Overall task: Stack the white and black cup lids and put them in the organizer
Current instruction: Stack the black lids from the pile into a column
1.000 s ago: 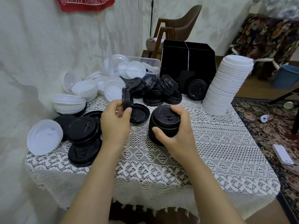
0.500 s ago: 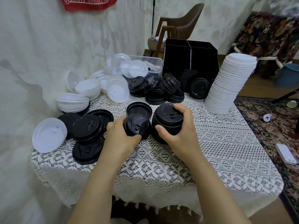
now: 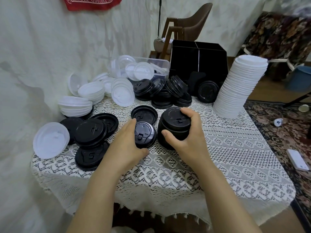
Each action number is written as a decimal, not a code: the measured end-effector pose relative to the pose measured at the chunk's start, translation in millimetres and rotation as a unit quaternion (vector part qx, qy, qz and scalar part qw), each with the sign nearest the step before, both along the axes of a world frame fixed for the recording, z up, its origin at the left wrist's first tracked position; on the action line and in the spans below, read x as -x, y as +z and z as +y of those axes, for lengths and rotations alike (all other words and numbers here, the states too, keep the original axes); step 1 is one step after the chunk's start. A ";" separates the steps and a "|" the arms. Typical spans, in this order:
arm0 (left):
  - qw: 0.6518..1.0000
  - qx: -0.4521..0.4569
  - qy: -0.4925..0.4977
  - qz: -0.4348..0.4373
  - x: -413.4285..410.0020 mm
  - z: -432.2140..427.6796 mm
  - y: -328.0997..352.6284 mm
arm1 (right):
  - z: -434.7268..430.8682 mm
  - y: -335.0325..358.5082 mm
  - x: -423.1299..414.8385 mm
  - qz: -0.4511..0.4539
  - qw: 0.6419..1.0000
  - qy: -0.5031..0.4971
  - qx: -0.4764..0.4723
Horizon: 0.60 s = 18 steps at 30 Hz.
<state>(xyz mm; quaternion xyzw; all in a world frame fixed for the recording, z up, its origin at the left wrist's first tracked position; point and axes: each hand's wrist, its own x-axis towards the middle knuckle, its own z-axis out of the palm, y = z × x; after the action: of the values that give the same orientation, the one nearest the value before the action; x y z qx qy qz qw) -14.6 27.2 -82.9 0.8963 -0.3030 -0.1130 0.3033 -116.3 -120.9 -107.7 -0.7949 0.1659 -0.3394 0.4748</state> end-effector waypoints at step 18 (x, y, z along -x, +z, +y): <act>0.957 0.267 0.030 -0.111 23.0 -17.6 32.1 | -4.2 2.0 6.9 -0.007 0.999 0.038 -0.038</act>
<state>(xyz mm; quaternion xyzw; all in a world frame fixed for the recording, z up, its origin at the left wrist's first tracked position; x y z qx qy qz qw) -37.6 9.6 -50.8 0.7981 -0.3272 0.0815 0.4994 -123.2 -125.1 -105.8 -0.7799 0.1452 -0.3200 0.5180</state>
